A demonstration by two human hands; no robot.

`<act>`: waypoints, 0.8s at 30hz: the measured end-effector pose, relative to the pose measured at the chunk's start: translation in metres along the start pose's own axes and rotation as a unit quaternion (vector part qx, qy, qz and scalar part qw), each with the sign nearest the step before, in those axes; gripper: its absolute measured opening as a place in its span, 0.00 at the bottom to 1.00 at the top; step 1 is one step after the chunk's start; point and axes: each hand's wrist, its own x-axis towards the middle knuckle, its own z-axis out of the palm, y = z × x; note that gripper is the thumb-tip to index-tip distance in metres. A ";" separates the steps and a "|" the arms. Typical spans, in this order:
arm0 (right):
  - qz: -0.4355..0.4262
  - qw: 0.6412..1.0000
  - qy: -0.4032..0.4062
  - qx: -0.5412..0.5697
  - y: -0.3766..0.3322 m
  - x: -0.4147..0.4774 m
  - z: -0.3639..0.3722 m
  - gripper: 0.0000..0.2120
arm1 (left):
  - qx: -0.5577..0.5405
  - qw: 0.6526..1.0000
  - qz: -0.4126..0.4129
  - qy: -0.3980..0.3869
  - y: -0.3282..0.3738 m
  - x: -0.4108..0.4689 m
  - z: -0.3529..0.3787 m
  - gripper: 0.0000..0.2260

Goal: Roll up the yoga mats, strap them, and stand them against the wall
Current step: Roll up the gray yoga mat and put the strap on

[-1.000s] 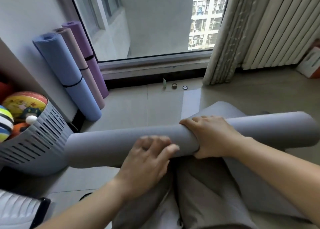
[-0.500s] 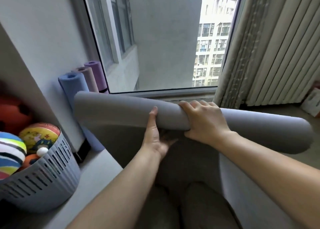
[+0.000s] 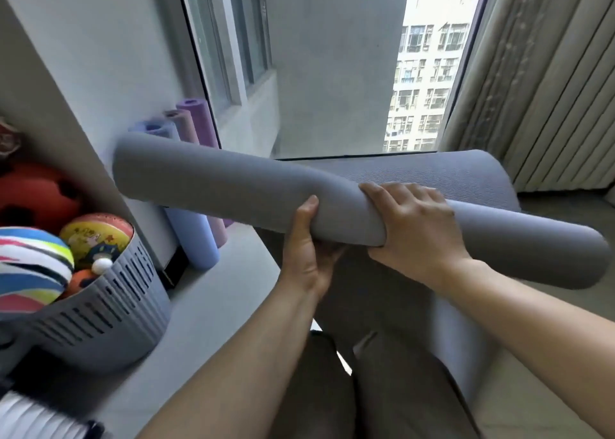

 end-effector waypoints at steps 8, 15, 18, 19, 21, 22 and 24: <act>-0.010 0.954 -0.298 0.016 -0.025 -0.073 -0.006 0.38 | -0.044 0.975 -0.126 0.176 -0.052 -0.070 -0.044 0.29; -0.012 0.923 -0.380 0.062 -0.024 -0.096 -0.013 0.36 | 0.029 0.951 -0.247 0.184 -0.047 -0.113 -0.051 0.28; 0.000 0.902 -0.422 0.092 -0.019 -0.100 -0.014 0.35 | 0.117 0.918 -0.371 0.077 -0.024 -0.134 -0.057 0.31; 0.006 0.893 -0.436 0.108 -0.017 -0.101 -0.014 0.36 | 0.158 0.900 -0.405 0.020 -0.016 -0.142 -0.060 0.31; 0.004 0.873 -0.470 0.134 -0.015 -0.104 -0.015 0.36 | 0.251 0.882 -0.392 -0.070 -0.001 -0.155 -0.062 0.26; -0.004 0.860 -0.491 0.141 -0.017 -0.107 -0.015 0.35 | 0.294 0.891 -0.333 -0.098 0.004 -0.158 -0.061 0.21; -0.026 0.837 -0.525 0.151 -0.022 -0.116 -0.012 0.34 | 0.459 0.869 -0.121 -0.140 0.013 -0.155 -0.061 0.15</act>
